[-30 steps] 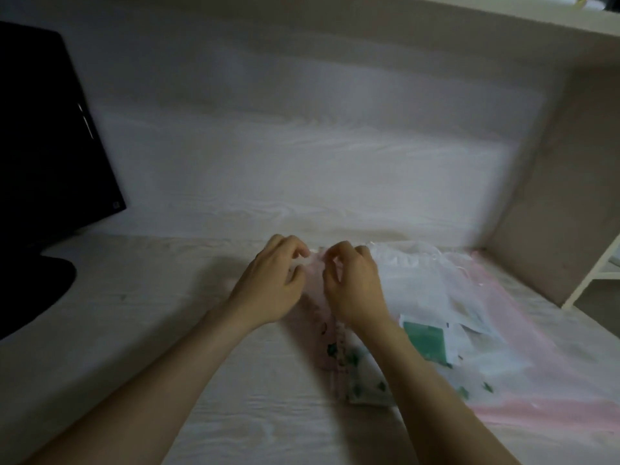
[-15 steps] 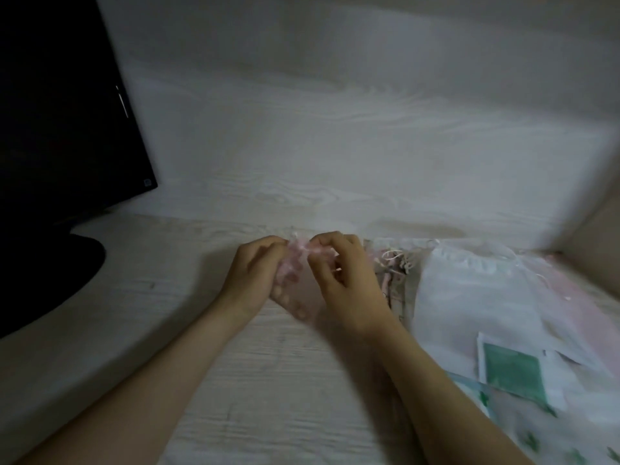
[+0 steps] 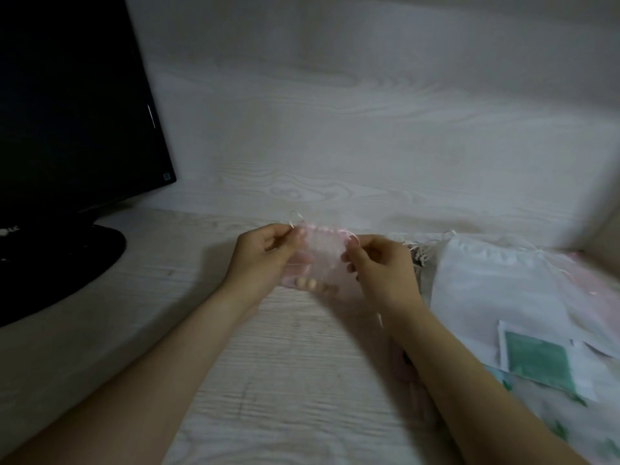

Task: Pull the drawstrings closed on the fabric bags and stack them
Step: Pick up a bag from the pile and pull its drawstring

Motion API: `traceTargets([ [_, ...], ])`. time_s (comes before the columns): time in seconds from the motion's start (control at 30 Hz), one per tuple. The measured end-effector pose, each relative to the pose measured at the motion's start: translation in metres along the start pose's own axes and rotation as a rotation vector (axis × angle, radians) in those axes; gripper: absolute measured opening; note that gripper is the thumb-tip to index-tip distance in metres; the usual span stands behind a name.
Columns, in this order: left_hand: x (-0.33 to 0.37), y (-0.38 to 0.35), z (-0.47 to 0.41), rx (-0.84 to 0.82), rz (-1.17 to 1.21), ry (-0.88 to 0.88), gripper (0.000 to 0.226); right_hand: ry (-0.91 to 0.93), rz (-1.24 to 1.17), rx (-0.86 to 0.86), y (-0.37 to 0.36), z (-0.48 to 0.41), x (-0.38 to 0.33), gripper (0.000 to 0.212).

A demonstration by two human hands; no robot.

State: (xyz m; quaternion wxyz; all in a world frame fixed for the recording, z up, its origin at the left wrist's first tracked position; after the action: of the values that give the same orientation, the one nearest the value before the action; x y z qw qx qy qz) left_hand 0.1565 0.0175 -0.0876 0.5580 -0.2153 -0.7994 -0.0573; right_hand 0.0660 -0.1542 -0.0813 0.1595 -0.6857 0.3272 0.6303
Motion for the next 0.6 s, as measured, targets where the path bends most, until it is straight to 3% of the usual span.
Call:
traceTargets([
  [0.1, 0.001, 0.005, 0.001, 0.019, -0.015, -0.004, 0.017, 0.044, 0.024, 0.012, 0.002, 0.004, -0.001, 0.015],
  [0.23, 0.0, 0.011, -0.001, 0.028, -0.017, -0.01, 0.012, 0.077, 0.017, 0.024, 0.003, 0.007, -0.003, 0.027],
  [0.4, 0.002, 0.022, -0.006, 0.075, -0.085, -0.065, 0.008, 0.063, 0.03, 0.094, 0.007, 0.004, -0.002, 0.013],
  [0.6, -0.001, 0.029, -0.01, 0.131, -0.154, -0.129, 0.01, 0.013, -0.209, 0.08, 0.009, 0.007, -0.008, 0.018],
])
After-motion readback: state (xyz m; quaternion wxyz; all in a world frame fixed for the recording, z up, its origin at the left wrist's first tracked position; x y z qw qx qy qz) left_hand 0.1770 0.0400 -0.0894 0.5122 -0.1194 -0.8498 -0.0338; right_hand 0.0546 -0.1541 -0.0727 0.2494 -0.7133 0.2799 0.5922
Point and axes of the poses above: each hand's wrist, its own z-axis away from the middle knuckle, its own y-axis out of the back of the hand, x = y × z, the point moved 3 cm from there along -z, towards the middle knuckle, and after that the axes turned 10 degrees about -y, right-handed, at the moved point
